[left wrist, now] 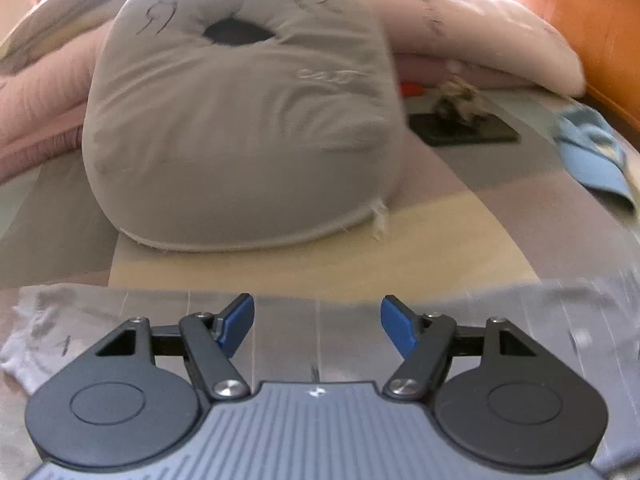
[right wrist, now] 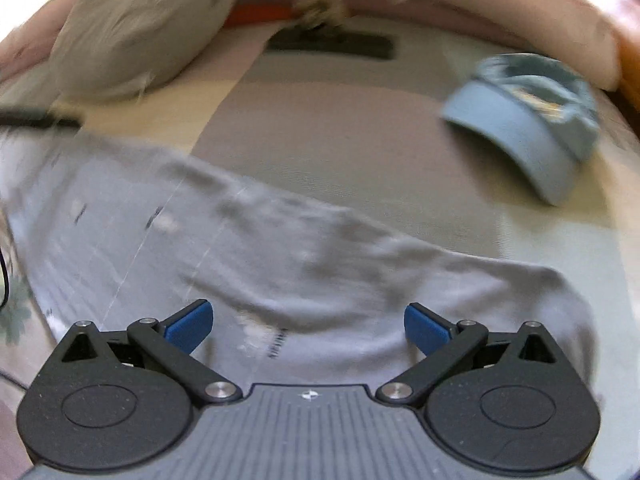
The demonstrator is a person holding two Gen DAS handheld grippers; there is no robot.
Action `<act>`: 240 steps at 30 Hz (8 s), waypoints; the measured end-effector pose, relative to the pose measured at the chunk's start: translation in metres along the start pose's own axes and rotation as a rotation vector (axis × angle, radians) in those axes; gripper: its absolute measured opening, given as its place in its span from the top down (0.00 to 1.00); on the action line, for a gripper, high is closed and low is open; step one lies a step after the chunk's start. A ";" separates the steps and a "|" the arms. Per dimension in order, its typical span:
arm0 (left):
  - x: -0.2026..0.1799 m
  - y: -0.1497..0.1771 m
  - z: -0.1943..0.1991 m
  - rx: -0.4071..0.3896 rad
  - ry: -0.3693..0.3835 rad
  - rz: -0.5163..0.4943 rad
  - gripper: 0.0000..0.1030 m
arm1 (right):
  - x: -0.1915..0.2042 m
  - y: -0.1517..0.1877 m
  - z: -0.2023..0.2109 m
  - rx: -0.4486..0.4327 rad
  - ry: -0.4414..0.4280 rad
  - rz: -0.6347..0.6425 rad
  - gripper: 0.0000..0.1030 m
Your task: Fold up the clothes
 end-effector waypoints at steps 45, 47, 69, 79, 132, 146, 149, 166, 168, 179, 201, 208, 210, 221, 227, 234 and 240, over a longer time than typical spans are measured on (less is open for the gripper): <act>-0.175 0.049 0.064 0.132 0.361 -0.113 0.30 | -0.068 -0.086 -0.088 0.679 -0.986 0.120 0.00; -0.176 0.047 0.062 0.132 0.362 -0.117 0.30 | -0.064 -0.084 -0.088 0.697 -1.017 0.136 0.00; -0.185 0.043 0.057 0.144 0.378 -0.058 0.30 | -0.089 -0.061 -0.076 0.535 -0.858 0.139 1.00; -0.185 0.046 0.071 0.146 0.369 -0.103 0.30 | -0.104 -0.080 -0.061 0.343 -0.706 0.160 0.98; -0.141 0.064 0.075 0.124 0.182 -0.049 0.27 | -0.035 0.063 0.047 0.100 -0.047 0.017 0.00; -0.038 0.067 0.057 0.104 0.057 0.102 0.27 | -0.019 0.054 0.040 0.183 0.016 0.035 0.00; -0.014 0.045 0.052 0.044 0.032 0.089 0.27 | -0.002 0.030 0.046 0.127 -0.025 0.038 0.00; 0.114 0.047 0.022 0.052 -0.108 0.152 0.24 | 0.151 -0.007 -0.034 0.024 -0.188 0.232 0.00; 0.129 0.037 0.024 0.024 -0.116 0.168 0.24 | 0.150 -0.004 -0.032 0.007 -0.186 0.243 0.00; 0.203 0.026 -0.025 -0.018 -0.162 0.289 0.24 | 0.157 -0.005 -0.039 0.026 -0.161 0.238 0.00; 0.134 0.021 0.002 0.025 -0.172 0.012 0.18 | 0.157 -0.016 -0.037 0.058 -0.156 0.230 0.00; 0.079 0.035 0.006 0.066 -0.067 -0.100 0.18 | 0.126 -0.035 -0.061 -0.003 -0.015 0.109 0.00; 0.081 0.039 0.002 0.083 -0.078 -0.024 0.14 | 0.121 -0.042 -0.069 -0.065 0.001 0.100 0.00; -0.003 0.003 0.025 0.019 0.099 -0.073 0.15 | 0.068 -0.050 -0.024 -0.060 0.013 -0.007 0.00; -0.080 0.003 -0.011 0.052 0.273 -0.113 0.15 | 0.039 0.004 0.008 0.032 0.057 -0.027 0.00; -0.041 -0.005 -0.050 0.095 0.093 0.030 0.17 | 0.013 0.040 0.011 0.052 0.066 -0.073 0.00; -0.054 -0.017 -0.013 0.058 0.135 0.038 0.16 | 0.015 0.040 0.008 0.056 0.052 -0.024 0.00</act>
Point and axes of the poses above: each gripper's, at about its wrist camera, not at the fingertips, and z roughly against the way its jaws point, x to its left, y to its underside, the point moved 6 cm from there along -z, roughly the way its jaws point, and after that the axes turned 10 degrees about -x, right-handed, at the moved point
